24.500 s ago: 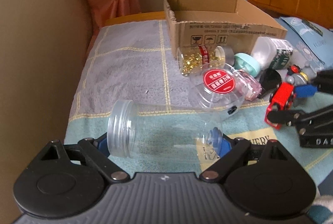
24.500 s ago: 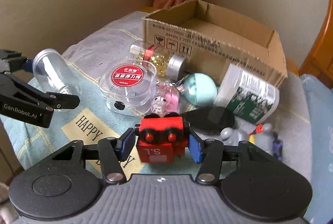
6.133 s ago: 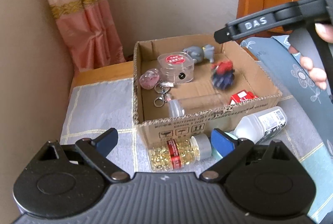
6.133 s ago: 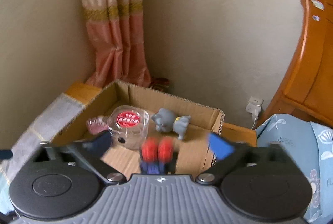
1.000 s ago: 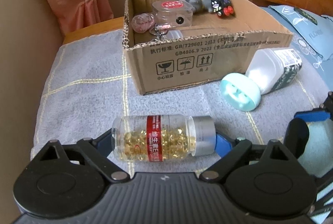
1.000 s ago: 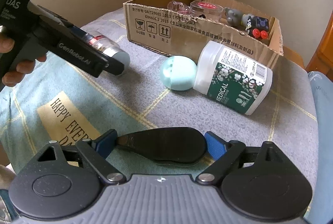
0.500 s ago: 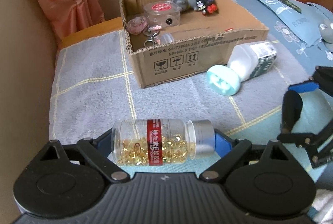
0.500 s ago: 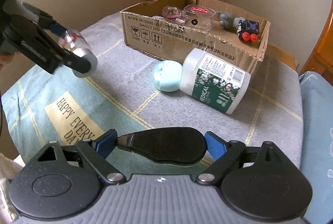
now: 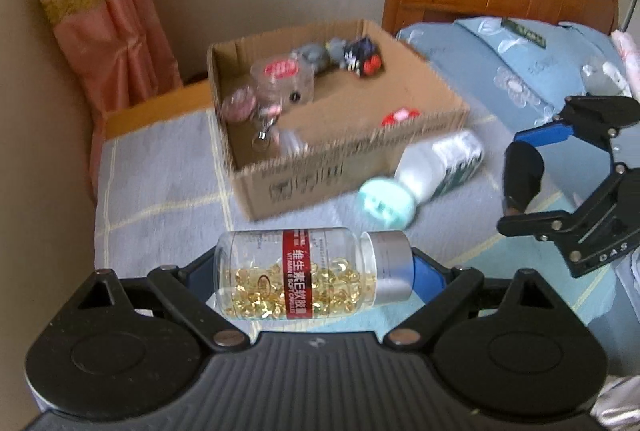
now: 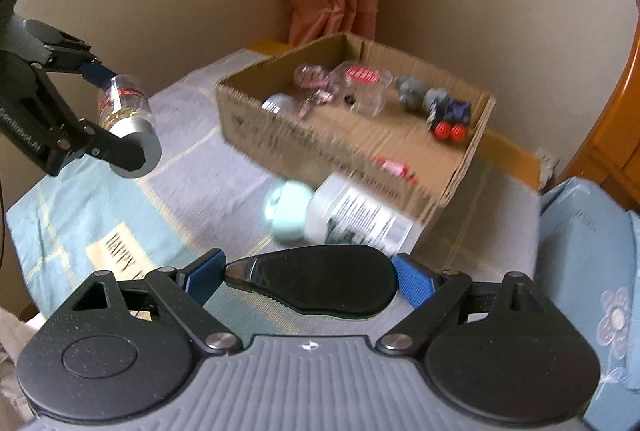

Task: Organize rigid objects
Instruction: 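Lower tape dispenser into box with right gripper while left gripper carries capsule bottle in, then move left tool to mint-green round case while right tool approaches white MEDICAL bottle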

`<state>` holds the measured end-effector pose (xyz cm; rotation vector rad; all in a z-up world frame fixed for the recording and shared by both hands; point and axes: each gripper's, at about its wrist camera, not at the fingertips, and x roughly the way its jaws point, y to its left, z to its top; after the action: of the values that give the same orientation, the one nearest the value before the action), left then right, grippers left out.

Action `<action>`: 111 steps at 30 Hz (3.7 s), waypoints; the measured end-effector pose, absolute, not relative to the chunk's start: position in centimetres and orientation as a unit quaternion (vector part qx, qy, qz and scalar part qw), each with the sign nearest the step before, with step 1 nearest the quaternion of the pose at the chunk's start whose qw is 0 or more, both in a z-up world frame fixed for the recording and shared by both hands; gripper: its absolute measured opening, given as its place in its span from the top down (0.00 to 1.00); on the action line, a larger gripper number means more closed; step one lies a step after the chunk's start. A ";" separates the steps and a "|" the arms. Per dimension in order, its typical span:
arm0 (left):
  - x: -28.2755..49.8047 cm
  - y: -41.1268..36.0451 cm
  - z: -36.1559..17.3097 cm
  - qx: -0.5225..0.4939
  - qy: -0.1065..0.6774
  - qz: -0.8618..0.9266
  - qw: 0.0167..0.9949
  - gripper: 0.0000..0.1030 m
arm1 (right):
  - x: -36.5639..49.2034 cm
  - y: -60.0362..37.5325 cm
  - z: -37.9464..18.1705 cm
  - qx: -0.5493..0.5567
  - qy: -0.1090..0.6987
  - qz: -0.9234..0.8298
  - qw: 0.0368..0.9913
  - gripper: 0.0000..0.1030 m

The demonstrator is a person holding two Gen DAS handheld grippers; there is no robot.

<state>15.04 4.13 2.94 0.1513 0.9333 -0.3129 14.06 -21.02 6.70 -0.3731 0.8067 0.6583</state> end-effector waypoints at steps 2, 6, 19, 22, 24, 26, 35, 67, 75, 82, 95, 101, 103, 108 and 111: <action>15.5 3.8 3.4 0.078 0.442 -0.150 0.881 0.10 | 14.8 -21.1 7.4 -0.177 0.376 0.310 0.855 0.10; 16.4 3.2 4.2 0.085 0.432 -0.152 0.885 0.10 | 16.4 -21.2 8.8 -0.172 0.361 0.306 0.864 0.10; 19.5 1.6 5.7 0.096 0.416 -0.147 0.892 0.10 | 24.4 -19.7 10.7 -0.137 0.361 0.271 0.882 0.10; 19.9 1.5 5.7 0.095 0.417 -0.150 0.891 0.10 | 26.1 -19.1 10.1 -0.131 0.369 0.262 0.882 0.10; 20.1 1.3 5.6 0.094 0.417 -0.151 0.891 0.10 | 27.3 -18.7 9.6 -0.124 0.375 0.251 0.884 0.10; 20.3 1.2 5.6 0.091 0.419 -0.152 0.891 0.10 | 28.4 -18.4 8.9 -0.112 0.382 0.241 0.885 0.07; 21.6 1.5 5.3 0.088 0.419 -0.146 0.892 0.10 | 28.1 -19.1 8.3 -0.083 0.392 0.231 0.887 0.00; 26.5 2.4 2.7 0.043 0.411 -0.077 0.907 0.06 | 20.4 -21.1 8.5 -0.066 0.378 0.232 0.894 0.00; 22.4 2.5 1.3 0.045 0.403 -0.087 0.910 0.06 | 19.5 -21.9 5.6 -0.032 0.383 0.181 0.905 0.00; 19.5 2.0 -0.2 0.046 0.392 -0.064 0.917 0.05 | 20.0 -20.8 3.1 -0.002 0.402 0.164 0.901 0.00; 18.6 1.8 -2.1 0.029 0.412 -0.070 0.908 0.04 | 19.4 -22.8 -0.1 0.048 0.430 0.129 0.892 0.00; 19.1 -0.1 -3.0 0.038 0.418 -0.095 0.903 0.04 | 17.8 -24.7 -1.6 0.018 0.442 0.086 0.893 0.00; 19.4 -0.9 -3.4 0.043 0.419 -0.105 0.901 0.04 | 17.7 -25.4 -2.3 0.028 0.446 0.086 0.890 0.00; 20.1 -2.8 -4.8 0.051 0.427 -0.123 0.894 0.04 | 17.3 -25.4 -2.8 0.004 0.436 0.086 0.896 0.00; 20.7 -3.2 -5.7 0.051 0.433 -0.125 0.891 0.04 | 17.1 -25.0 -3.0 -0.012 0.428 0.087 0.899 0.00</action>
<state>20.65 -3.24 -5.71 0.1067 0.8982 -0.2602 17.06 -25.02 -3.05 -0.0253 0.8862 0.1793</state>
